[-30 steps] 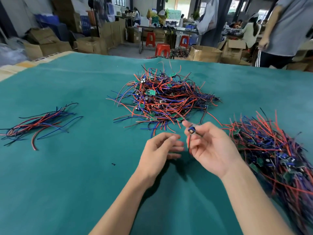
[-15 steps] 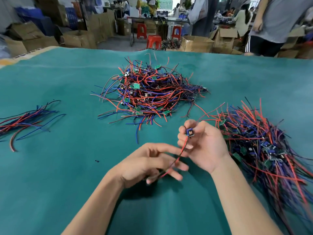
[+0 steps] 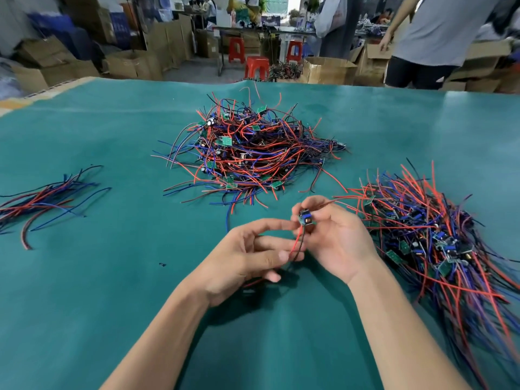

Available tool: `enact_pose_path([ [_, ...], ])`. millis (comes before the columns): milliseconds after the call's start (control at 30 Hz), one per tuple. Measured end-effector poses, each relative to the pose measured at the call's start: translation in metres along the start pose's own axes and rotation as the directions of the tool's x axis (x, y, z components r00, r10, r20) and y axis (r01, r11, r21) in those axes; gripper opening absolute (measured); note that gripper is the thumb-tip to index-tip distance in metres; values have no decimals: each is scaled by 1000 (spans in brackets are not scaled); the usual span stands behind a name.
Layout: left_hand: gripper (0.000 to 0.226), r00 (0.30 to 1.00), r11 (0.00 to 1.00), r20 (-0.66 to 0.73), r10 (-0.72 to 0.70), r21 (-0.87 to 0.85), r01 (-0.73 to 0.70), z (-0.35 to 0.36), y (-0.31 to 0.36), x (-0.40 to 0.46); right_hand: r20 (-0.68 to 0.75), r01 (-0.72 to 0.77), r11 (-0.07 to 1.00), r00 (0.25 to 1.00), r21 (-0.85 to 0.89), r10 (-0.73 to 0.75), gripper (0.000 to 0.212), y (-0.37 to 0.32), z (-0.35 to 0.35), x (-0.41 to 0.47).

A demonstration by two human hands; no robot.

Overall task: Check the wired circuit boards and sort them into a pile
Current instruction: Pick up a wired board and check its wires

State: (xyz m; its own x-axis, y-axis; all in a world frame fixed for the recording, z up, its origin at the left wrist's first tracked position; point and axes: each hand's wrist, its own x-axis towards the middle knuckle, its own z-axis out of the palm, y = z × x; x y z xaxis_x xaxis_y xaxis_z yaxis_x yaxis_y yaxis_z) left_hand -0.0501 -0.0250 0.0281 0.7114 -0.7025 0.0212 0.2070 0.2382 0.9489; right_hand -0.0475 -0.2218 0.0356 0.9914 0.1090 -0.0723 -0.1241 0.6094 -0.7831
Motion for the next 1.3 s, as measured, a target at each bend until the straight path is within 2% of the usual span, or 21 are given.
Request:
enact_pose_path([
  [133,46,975,976,215,-56,-196,99,-12,6,-6,-52,77,972,996,220,-67,14,-9,-1,-2],
  [200,45,955,968,283,-92,-198,152,-17,8,-8,33,61,935,996,351,-77,25,-11,1,-5],
  [267,41,941,977,310,-136,-114,179,-19,8,-10,158,-11,911,986,413,-60,28,-12,3,-7],
  [300,39,938,983,314,-145,-60,172,-18,7,-10,200,-33,921,978,388,-49,28,-10,4,-8],
  [367,37,952,994,288,-102,4,105,-13,4,-9,218,-43,978,976,205,-2,27,-6,8,-8],
  [433,38,977,1000,215,-11,22,6,-5,0,-5,164,-61,998,984,-25,64,18,2,11,-6],
  [467,37,986,999,168,17,32,-23,-2,-1,-3,131,-69,994,988,-81,79,13,4,13,-6],
  [600,31,998,996,-29,64,58,-62,6,-7,2,93,-52,987,993,-149,66,22,6,9,-2],
  [700,20,994,997,-78,72,-9,-73,9,-12,5,147,-28,982,988,-186,56,22,6,6,-2],
  [767,21,986,996,-147,79,43,-73,7,-13,7,138,-7,976,990,-218,38,22,6,4,-2],
  [867,25,968,977,-231,97,205,-49,3,-13,9,59,6,970,998,-241,9,24,6,2,-2],
  [1033,26,965,945,-233,121,326,-40,1,-15,9,-160,40,920,981,-389,-110,20,9,0,2],
  [1133,27,973,934,-210,99,357,-17,2,-16,9,-293,112,887,919,-447,-264,19,7,-3,5],
  [1200,27,977,929,-195,84,371,-6,3,-15,8,-386,177,859,836,-481,-389,19,5,-9,7],
  [1233,26,978,925,-191,83,380,-4,3,-13,8,-447,218,848,771,-484,-453,19,3,-13,8],
  [1300,26,974,927,-208,90,374,-5,5,-12,7,-590,283,825,589,-489,-552,21,-2,-24,10],
])
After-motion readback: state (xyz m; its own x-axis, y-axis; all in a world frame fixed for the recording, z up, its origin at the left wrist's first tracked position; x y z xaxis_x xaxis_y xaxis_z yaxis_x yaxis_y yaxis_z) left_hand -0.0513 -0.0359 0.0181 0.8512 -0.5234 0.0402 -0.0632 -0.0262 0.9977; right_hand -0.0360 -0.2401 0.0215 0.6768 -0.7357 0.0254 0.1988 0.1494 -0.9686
